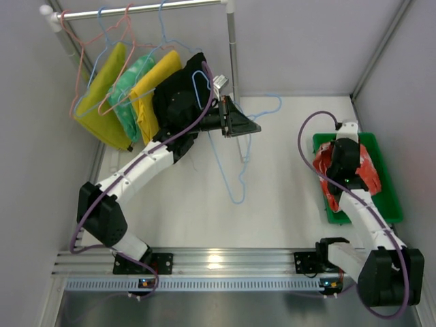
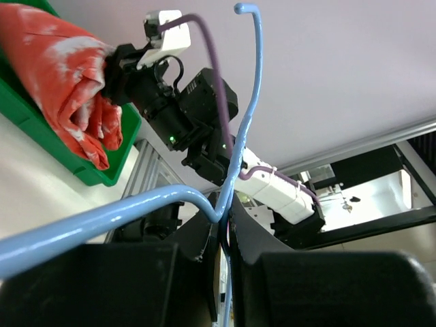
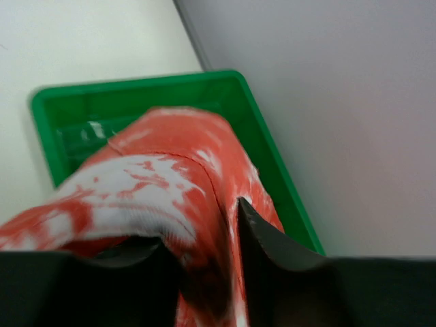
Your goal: Remove the trousers from the hanger
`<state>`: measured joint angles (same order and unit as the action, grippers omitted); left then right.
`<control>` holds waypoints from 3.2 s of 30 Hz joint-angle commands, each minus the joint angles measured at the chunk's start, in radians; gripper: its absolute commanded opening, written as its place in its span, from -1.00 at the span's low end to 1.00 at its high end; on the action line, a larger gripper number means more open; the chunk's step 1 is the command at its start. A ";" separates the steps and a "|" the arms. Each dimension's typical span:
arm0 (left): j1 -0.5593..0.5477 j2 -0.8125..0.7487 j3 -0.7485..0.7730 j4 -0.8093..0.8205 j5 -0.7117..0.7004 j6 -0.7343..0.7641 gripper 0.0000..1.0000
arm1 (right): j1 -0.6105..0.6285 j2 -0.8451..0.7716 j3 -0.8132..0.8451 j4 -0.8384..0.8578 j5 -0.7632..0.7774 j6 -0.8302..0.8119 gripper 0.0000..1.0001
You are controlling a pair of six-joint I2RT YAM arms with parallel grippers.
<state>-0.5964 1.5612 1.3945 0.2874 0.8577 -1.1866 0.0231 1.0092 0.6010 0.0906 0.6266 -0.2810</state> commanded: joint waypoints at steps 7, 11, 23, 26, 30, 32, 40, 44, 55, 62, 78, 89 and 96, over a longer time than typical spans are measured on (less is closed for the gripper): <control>0.000 -0.004 -0.092 0.476 0.110 -0.281 -1.00 | -0.057 -0.141 0.226 -0.402 -0.309 0.195 0.81; -0.003 -0.006 -0.092 0.532 0.115 -0.288 -1.00 | -0.081 -0.259 0.273 -0.488 -0.436 0.203 0.93; -0.031 -0.066 -0.069 0.438 0.010 -0.084 -1.00 | -0.118 -0.497 0.339 -0.216 -1.567 0.754 0.68; -0.054 -0.053 -0.049 0.446 0.001 -0.077 -1.00 | -0.089 -0.456 0.257 0.087 -1.619 1.113 0.62; -0.080 -0.027 -0.023 0.478 0.003 -0.093 -1.00 | 0.084 -0.367 0.282 0.155 -1.599 1.221 0.56; -0.086 -0.015 -0.006 0.492 0.012 -0.105 -1.00 | 0.230 -0.324 0.296 0.172 -1.578 1.218 0.56; -0.106 -0.001 0.037 0.542 0.024 -0.151 -1.00 | 0.406 -0.222 0.229 0.374 -1.516 1.263 0.55; -0.106 0.000 0.040 0.549 0.021 -0.169 -1.00 | 0.440 -0.175 0.235 0.540 -1.506 1.345 0.38; -0.120 0.030 0.083 0.576 -0.011 -0.237 -1.00 | 0.497 -0.118 0.226 0.666 -1.435 1.442 -0.09; -0.120 0.053 0.113 0.596 -0.028 -0.245 -1.00 | 0.503 -0.126 0.235 0.647 -1.417 1.474 -0.99; 0.007 -0.013 0.110 0.359 0.049 -0.018 0.40 | 0.431 -0.231 0.260 0.379 -1.358 1.309 -1.00; 0.027 -0.115 0.092 0.108 0.064 0.225 0.51 | 0.429 -0.258 0.281 0.158 -1.200 1.122 -1.00; 0.029 -0.141 0.159 -0.046 0.089 0.389 0.59 | 0.429 -0.225 0.307 0.133 -1.197 1.097 -1.00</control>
<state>-0.5709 1.4612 1.5009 0.3130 0.9237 -0.9138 0.4656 0.7849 0.8474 0.2417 -0.6041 0.8600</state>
